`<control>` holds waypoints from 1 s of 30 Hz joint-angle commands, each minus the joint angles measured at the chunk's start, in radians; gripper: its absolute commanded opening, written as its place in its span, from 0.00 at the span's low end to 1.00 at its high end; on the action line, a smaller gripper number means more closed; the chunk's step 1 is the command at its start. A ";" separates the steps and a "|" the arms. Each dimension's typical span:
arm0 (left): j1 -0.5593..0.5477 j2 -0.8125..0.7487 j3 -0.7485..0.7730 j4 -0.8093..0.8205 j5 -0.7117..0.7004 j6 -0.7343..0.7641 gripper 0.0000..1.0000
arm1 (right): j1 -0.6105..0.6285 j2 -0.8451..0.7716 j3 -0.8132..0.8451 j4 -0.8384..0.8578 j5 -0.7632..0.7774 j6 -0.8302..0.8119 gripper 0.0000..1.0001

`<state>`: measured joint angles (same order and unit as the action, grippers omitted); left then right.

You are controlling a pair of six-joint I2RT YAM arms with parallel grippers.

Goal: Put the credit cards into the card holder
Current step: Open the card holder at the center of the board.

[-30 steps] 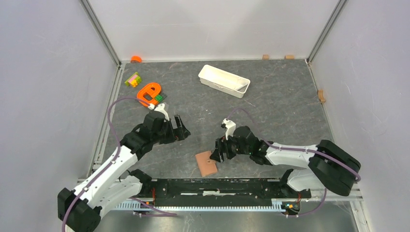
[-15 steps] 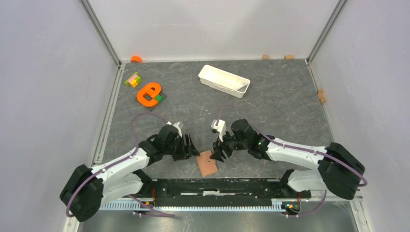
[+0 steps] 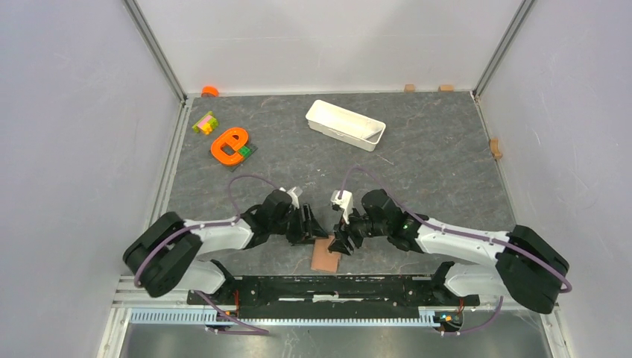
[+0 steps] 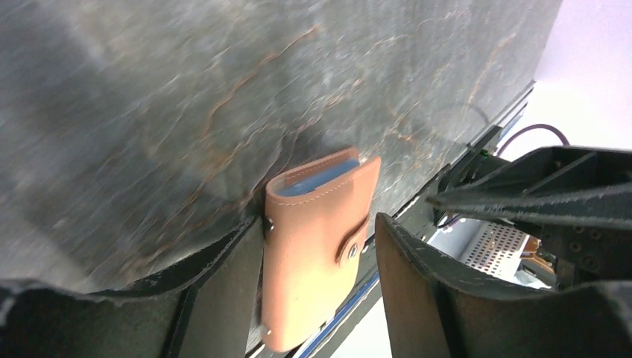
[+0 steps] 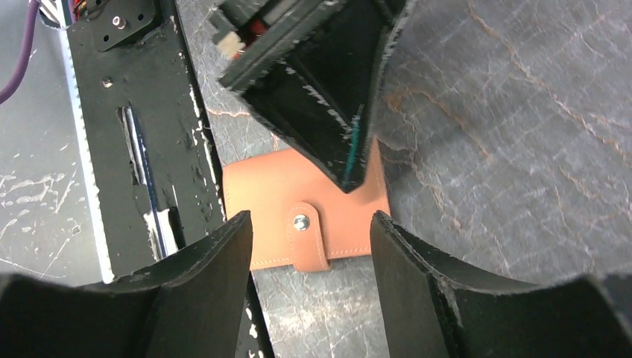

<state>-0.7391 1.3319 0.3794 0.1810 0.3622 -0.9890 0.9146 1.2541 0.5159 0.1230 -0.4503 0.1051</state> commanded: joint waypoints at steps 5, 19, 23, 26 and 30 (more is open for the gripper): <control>-0.042 0.163 0.160 0.211 0.008 0.018 0.62 | -0.002 -0.140 -0.090 0.011 0.102 0.094 0.64; -0.143 -0.123 0.113 -0.342 -0.155 0.297 0.73 | -0.006 -0.087 -0.154 0.122 -0.042 0.267 0.58; -0.176 -0.140 0.105 -0.342 -0.161 0.303 0.75 | -0.015 -0.044 -0.155 0.126 -0.037 0.251 0.57; -0.183 -0.121 0.113 -0.360 -0.162 0.315 0.71 | -0.026 -0.013 -0.157 0.146 -0.063 0.256 0.56; -0.205 -0.073 0.117 -0.352 -0.145 0.328 0.68 | -0.031 0.021 -0.173 0.199 -0.115 0.295 0.55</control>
<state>-0.9211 1.2228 0.4847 -0.1711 0.2039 -0.7162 0.8906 1.2495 0.3599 0.2317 -0.4984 0.3626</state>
